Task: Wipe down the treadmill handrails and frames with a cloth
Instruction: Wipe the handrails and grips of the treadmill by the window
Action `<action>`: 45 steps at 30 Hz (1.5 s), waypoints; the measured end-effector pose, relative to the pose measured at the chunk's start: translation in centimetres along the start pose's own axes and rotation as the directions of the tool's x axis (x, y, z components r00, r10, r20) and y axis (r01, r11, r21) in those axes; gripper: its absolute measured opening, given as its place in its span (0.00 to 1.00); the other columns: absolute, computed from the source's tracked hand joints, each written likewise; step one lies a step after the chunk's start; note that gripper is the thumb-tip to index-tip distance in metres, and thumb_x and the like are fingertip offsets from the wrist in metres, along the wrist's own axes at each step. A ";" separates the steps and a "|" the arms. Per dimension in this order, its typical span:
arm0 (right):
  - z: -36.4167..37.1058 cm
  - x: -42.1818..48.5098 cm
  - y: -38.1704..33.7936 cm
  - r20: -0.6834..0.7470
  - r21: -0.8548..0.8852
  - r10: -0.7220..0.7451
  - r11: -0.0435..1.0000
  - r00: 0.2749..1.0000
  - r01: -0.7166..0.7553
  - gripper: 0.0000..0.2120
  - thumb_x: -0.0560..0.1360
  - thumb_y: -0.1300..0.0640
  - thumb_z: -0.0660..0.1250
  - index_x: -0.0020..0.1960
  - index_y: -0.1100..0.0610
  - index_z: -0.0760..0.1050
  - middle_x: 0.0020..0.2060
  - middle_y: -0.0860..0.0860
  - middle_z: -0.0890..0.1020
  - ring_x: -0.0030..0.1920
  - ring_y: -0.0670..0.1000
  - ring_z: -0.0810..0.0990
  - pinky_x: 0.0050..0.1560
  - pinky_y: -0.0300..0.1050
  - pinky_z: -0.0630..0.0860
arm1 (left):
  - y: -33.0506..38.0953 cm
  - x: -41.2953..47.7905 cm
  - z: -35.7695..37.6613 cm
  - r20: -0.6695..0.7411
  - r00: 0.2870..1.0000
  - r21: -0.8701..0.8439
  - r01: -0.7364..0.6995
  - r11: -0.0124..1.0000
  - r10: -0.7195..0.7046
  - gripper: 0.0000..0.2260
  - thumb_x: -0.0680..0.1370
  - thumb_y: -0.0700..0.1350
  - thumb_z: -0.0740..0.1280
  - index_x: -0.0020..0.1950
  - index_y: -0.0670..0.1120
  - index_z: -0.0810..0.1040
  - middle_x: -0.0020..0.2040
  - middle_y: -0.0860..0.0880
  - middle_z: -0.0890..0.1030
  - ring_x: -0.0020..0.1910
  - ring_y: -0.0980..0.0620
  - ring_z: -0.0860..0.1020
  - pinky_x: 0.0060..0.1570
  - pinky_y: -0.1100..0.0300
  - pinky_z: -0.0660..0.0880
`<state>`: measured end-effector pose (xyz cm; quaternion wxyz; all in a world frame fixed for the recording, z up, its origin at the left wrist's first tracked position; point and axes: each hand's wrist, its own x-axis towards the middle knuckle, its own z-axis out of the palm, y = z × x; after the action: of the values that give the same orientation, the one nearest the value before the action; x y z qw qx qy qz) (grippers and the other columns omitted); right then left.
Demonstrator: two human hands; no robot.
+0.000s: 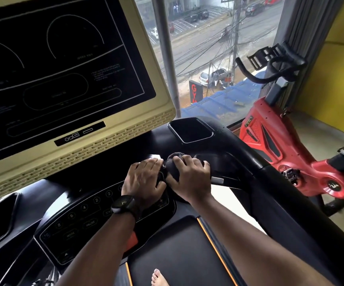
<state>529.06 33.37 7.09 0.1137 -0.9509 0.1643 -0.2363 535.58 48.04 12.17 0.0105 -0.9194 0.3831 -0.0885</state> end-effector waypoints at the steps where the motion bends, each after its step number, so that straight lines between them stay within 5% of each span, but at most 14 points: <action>1: -0.1 0.4 0.2 -0.002 0.020 -0.005 1.000 1.000 0.005 0.22 0.71 0.36 0.63 0.56 0.50 0.80 0.48 0.52 0.82 0.46 0.59 0.81 0.51 0.58 0.71 | 0.0 0.0 0.0 -0.004 1.000 0.003 0.001 1.000 -0.001 0.31 0.69 0.56 0.57 0.69 0.46 0.75 0.66 0.49 0.78 0.65 0.50 0.75 0.63 0.51 0.70; 6: 0.5 -2.1 1.1 -0.087 -0.024 -0.077 0.997 0.993 0.075 0.29 0.71 0.35 0.64 0.67 0.50 0.77 0.61 0.54 0.80 0.57 0.59 0.79 0.55 0.61 0.72 | 0.1 -0.1 0.0 0.004 1.000 0.000 0.004 1.000 -0.004 0.30 0.70 0.56 0.56 0.70 0.46 0.74 0.66 0.49 0.78 0.65 0.50 0.75 0.63 0.49 0.70; 22: 1.8 -4.4 3.1 -0.076 -0.127 -0.176 0.978 0.982 0.165 0.37 0.70 0.36 0.67 0.77 0.46 0.67 0.72 0.57 0.73 0.65 0.63 0.74 0.63 0.66 0.68 | 0.0 -0.1 0.1 0.011 1.000 0.006 -0.004 1.000 0.004 0.30 0.70 0.56 0.57 0.70 0.46 0.74 0.66 0.49 0.78 0.66 0.50 0.75 0.63 0.50 0.70; 28: -0.1 -1.1 4.2 -0.090 0.026 -0.105 0.994 0.990 0.108 0.31 0.69 0.36 0.65 0.68 0.48 0.76 0.60 0.53 0.79 0.53 0.60 0.80 0.51 0.58 0.74 | 0.0 -0.1 0.2 0.002 1.000 0.003 0.002 1.000 -0.002 0.30 0.70 0.56 0.57 0.70 0.47 0.74 0.66 0.50 0.78 0.66 0.51 0.75 0.64 0.51 0.70; 32: 0.6 -3.6 3.4 -0.076 -0.019 -0.027 0.999 0.997 0.026 0.33 0.68 0.36 0.64 0.70 0.48 0.74 0.64 0.54 0.77 0.60 0.59 0.76 0.59 0.63 0.70 | 0.1 -0.1 0.0 -0.010 1.000 -0.003 0.006 1.000 -0.006 0.30 0.70 0.56 0.57 0.69 0.46 0.75 0.66 0.49 0.78 0.65 0.51 0.75 0.63 0.50 0.70; 37: -1.4 0.2 4.6 0.093 0.059 -0.010 0.998 0.996 0.004 0.29 0.68 0.36 0.60 0.65 0.45 0.75 0.55 0.50 0.79 0.50 0.59 0.80 0.49 0.56 0.74 | 0.0 0.0 0.1 -0.006 1.000 0.011 -0.007 1.000 0.007 0.31 0.70 0.57 0.55 0.71 0.47 0.73 0.67 0.50 0.77 0.66 0.51 0.74 0.64 0.50 0.69; 41: -0.4 -2.7 4.5 -0.005 0.016 0.016 1.000 1.000 -0.016 0.30 0.67 0.37 0.64 0.66 0.48 0.76 0.58 0.51 0.79 0.54 0.57 0.78 0.54 0.60 0.73 | 0.0 -0.1 0.2 -0.006 1.000 0.017 0.006 1.000 -0.006 0.30 0.71 0.58 0.56 0.70 0.48 0.73 0.67 0.50 0.77 0.66 0.50 0.74 0.64 0.50 0.69; 45: -1.9 0.9 5.9 0.189 0.090 0.030 0.995 0.982 -0.047 0.29 0.67 0.34 0.57 0.63 0.44 0.75 0.53 0.49 0.80 0.50 0.59 0.81 0.50 0.54 0.75 | 0.1 0.0 0.2 -0.003 1.000 0.022 0.002 1.000 -0.002 0.30 0.71 0.58 0.56 0.70 0.48 0.73 0.67 0.50 0.77 0.66 0.51 0.74 0.64 0.50 0.70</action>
<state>527.35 27.30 7.37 0.1777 -0.9592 0.1600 -0.1511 535.55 48.00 12.01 0.0197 -0.9196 0.3810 -0.0941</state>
